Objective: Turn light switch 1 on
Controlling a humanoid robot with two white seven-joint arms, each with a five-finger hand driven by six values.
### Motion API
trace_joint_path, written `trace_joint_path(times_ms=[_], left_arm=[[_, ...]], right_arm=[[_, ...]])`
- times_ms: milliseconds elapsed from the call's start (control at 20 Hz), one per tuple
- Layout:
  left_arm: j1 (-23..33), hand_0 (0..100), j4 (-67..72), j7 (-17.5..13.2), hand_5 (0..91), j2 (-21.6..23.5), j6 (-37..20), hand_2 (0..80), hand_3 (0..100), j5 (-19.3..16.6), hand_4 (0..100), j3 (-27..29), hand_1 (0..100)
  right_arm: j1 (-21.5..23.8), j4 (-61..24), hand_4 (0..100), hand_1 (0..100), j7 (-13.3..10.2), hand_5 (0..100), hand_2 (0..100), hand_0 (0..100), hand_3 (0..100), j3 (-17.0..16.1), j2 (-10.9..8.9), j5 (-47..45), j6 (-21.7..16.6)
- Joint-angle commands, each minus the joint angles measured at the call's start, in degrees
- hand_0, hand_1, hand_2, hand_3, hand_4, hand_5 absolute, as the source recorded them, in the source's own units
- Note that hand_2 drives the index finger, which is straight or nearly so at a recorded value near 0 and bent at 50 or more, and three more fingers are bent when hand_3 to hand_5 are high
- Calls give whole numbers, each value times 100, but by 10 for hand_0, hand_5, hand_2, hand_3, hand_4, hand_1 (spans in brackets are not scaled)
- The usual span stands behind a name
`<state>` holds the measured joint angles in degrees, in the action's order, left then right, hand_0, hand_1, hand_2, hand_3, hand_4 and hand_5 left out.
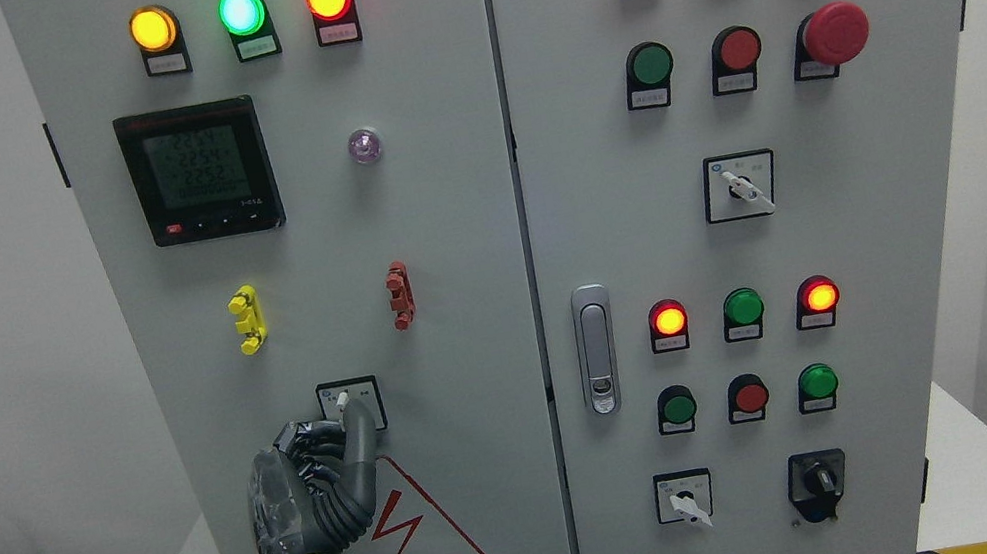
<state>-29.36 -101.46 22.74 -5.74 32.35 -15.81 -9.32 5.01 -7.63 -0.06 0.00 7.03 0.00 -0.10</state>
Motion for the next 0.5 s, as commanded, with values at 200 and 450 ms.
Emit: trace_joint_path(times_ms=[200, 450], left_arm=[[1, 452, 3, -68, 871, 3, -1, 546, 763, -1, 873, 0, 344], [1, 466, 3, -86, 871, 20, -1, 552, 758, -1, 875, 0, 336]], right_arm=[[0, 7, 0, 389, -2, 0, 0, 120, 0, 114, 0, -149, 1], [0, -2, 0, 389, -2, 0, 0, 120, 0, 114, 0, -149, 1]])
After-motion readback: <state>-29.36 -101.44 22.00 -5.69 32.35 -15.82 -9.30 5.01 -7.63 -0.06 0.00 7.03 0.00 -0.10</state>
